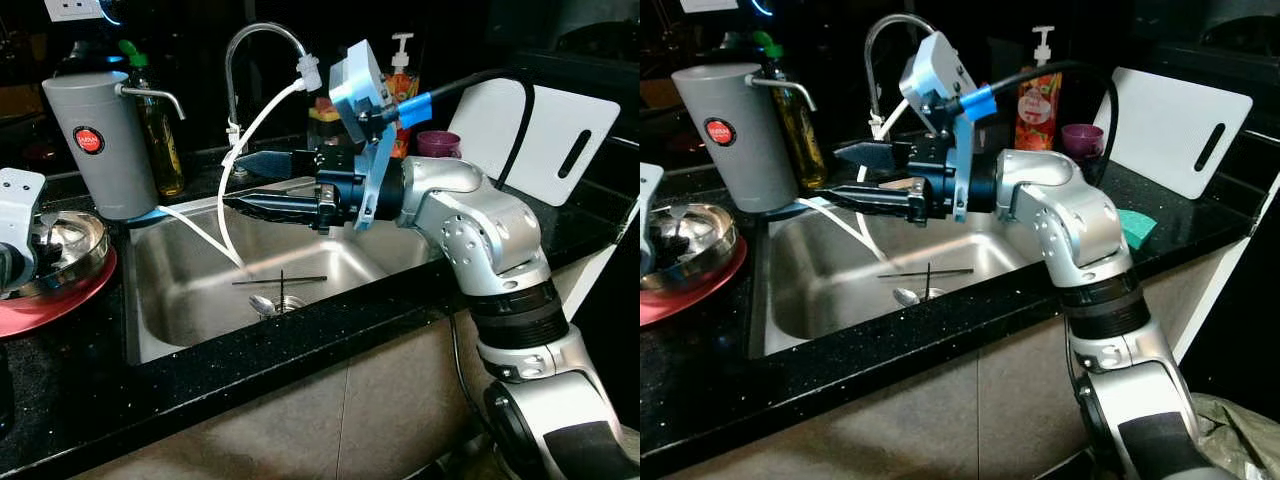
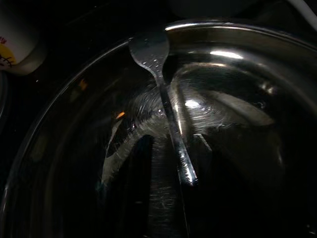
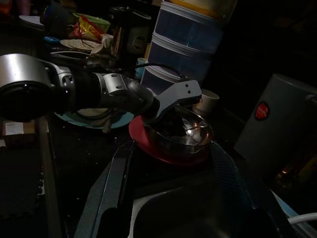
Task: Kitchen organization
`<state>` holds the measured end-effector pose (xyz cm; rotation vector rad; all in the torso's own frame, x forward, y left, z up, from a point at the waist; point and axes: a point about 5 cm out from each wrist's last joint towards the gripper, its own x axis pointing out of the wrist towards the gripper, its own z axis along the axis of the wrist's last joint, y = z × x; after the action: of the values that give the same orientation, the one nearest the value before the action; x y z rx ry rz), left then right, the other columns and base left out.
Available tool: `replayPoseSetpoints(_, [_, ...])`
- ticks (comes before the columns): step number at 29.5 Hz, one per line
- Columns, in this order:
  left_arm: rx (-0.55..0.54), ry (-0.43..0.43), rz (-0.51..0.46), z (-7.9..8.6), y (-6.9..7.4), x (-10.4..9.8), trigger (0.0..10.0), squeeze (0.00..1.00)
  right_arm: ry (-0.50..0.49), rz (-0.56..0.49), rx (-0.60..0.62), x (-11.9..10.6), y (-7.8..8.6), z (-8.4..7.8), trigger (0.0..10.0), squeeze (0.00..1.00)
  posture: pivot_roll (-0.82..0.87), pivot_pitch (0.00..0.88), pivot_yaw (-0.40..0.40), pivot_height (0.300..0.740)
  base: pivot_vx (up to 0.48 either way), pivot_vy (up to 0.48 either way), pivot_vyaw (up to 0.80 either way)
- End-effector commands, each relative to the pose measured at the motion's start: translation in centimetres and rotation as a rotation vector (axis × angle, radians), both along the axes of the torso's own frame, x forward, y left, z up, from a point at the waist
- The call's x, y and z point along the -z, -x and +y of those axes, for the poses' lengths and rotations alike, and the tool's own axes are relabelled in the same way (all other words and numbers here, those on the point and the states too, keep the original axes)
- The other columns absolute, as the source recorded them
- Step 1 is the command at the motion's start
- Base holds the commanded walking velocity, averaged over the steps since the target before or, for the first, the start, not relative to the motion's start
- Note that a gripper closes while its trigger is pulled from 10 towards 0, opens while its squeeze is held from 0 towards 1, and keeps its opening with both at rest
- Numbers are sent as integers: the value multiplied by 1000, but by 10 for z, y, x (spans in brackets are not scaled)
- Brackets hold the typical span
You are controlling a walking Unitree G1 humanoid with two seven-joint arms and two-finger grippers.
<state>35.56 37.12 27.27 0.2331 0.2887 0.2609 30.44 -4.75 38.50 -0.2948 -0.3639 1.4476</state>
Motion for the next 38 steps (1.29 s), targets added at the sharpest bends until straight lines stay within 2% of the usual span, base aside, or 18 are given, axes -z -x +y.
replayPoseSetpoints(1, [-7,13,33,0,1,10,0,0,6,-19,-18,-3,5,2,10000,0,68,80,22,740,0,0,0])
replayPoseSetpoints(9, [-31,35,5,2,2,8,0,0,0,-21,-13,-5,4,1,10000,0,72,76,17,740,0,0,0])
replayPoseSetpoints(15, [-32,58,-72,2,0,-8,0,0,-4,-26,-12,-7,4,1,10000,0,70,72,16,740,0,0,0])
replayPoseSetpoints(16, [-33,52,-110,1,-1,-18,2314,0,-5,-26,-12,-8,4,1,10000,0,70,72,16,740,0,0,0])
replayPoseSetpoints(17, [-30,50,-149,1,-1,-28,10000,0,-5,-26,-13,-8,4,0,10000,0,70,72,16,740,0,0,0])
replayPoseSetpoints(18, [-30,50,-149,1,-1,-28,10000,0,-5,-26,-13,-8,4,0,10000,0,70,72,16,740,0,0,0])
replayPoseSetpoints(20, [-11,20,-215,-2,-2,-51,10000,0,-5,-26,-12,-8,4,0,10000,0,70,73,15,740,0,0,0])
replayPoseSetpoints(21, [-11,20,-215,-2,-2,-51,10000,0,-5,-26,-12,-8,4,0,10000,0,70,73,15,740,0,0,0])
replayPoseSetpoints(23, [42,-41,-274,-8,-3,-78,10000,0,-7,-26,-10,-9,3,0,10000,0,70,73,15,740,0,0,0])
replayPoseSetpoints(25, [105,-138,-295,-16,-4,-98,10000,0,-8,-27,-9,-9,4,0,10000,0,74,75,12,740,0,0,0])
replayPoseSetpoints(27, [148,-186,-303,-21,-4,-108,10000,0,-8,-27,-10,-9,4,0,10000,0,74,75,12,740,0,0,0])
replayPoseSetpoints(28, [200,-286,-297,-27,-4,-118,10000,0,-7,-27,-9,-9,4,0,10000,0,74,75,12,740,0,0,0])
replayPoseSetpoints(31, [354,-515,-248,-44,-3,-136,10000,0,-2,-30,-8,-9,4,-1,10000,0,77,77,7,740,0,0,0])
replayPoseSetpoints(32, [354,-515,-248,-44,-3,-136,10000,0,-2,-30,-8,-9,4,-1,10000,0,77,77,7,740,0,0,0])
replayPoseSetpoints(34, [508,-640,-188,-60,-5,-140,10000,0,5,-32,-2,-8,3,-3,10000,0,77,76,8,740,0,0,0])
replayPoseSetpoints(35, [508,-640,-188,-60,-5,-140,10000,0,5,-32,-2,-8,3,-3,10000,0,77,76,8,740,0,0,0])
replayPoseSetpoints(36, [673,-763,-100,-79,-7,-139,10000,0,17,-32,11,-7,2,-6,10000,0,80,77,8,740,0,0,0])
replayPoseSetpoints(38, [761,-841,-12,-93,-13,-130,10000,0,34,-33,34,-4,0,-11,10000,0,80,77,8,740,0,0,0])
